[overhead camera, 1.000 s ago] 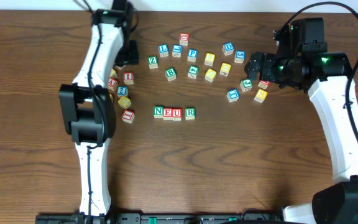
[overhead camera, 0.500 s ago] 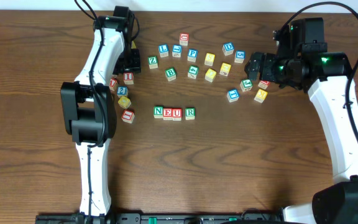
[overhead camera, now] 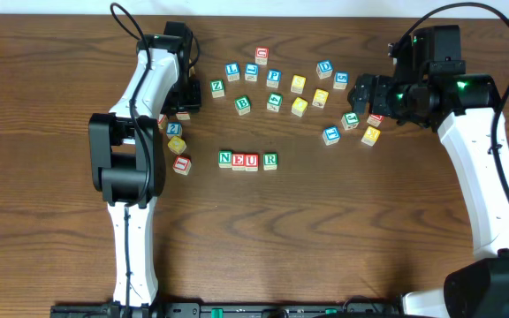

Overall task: Spell out NEURIPS
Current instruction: 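Lower the left gripper and close it on the red I block, then carry the I block with the left gripper toward the N-E-U-R row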

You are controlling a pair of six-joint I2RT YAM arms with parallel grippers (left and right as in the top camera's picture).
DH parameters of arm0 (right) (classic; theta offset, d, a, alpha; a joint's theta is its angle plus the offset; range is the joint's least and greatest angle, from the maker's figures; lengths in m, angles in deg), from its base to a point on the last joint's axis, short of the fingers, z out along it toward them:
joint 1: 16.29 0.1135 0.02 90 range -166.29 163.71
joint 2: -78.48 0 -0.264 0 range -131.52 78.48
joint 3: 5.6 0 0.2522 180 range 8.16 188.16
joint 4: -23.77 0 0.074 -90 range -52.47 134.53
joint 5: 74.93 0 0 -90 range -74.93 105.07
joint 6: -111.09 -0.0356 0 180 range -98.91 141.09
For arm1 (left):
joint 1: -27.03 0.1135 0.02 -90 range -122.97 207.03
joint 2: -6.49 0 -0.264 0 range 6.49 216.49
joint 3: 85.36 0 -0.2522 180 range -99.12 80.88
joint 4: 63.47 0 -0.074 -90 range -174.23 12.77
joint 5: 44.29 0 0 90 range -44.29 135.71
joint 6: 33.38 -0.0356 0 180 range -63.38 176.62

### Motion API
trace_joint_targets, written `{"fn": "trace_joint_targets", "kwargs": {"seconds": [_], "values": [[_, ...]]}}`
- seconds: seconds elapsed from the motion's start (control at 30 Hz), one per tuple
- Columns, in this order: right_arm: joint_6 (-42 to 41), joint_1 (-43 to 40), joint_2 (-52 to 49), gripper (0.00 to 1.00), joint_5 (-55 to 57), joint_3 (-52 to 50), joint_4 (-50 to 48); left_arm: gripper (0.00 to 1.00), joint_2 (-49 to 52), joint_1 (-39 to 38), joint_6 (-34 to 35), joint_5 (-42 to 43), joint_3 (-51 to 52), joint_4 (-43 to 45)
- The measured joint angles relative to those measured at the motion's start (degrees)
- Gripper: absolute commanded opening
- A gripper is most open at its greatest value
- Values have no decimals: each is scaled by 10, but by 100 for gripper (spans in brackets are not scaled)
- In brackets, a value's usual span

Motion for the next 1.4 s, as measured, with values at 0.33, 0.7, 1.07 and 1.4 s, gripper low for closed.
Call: {"fn": "trace_joint_targets", "kwargs": {"seconds": [0.33, 0.7, 1.07, 1.4], "values": [[0, 0, 0, 99, 0, 0, 0, 24, -2, 0, -6, 0, 0, 0], [0, 0, 0, 99, 0, 0, 0, 24, -117, -7, -5, 0, 0, -24], [0, 0, 0, 99, 0, 0, 0, 24, -215, -139, 51, 20, 4, -126], [0, 0, 0, 99, 0, 0, 0, 24, -213, -240, 125, 47, 119, -47]]}}
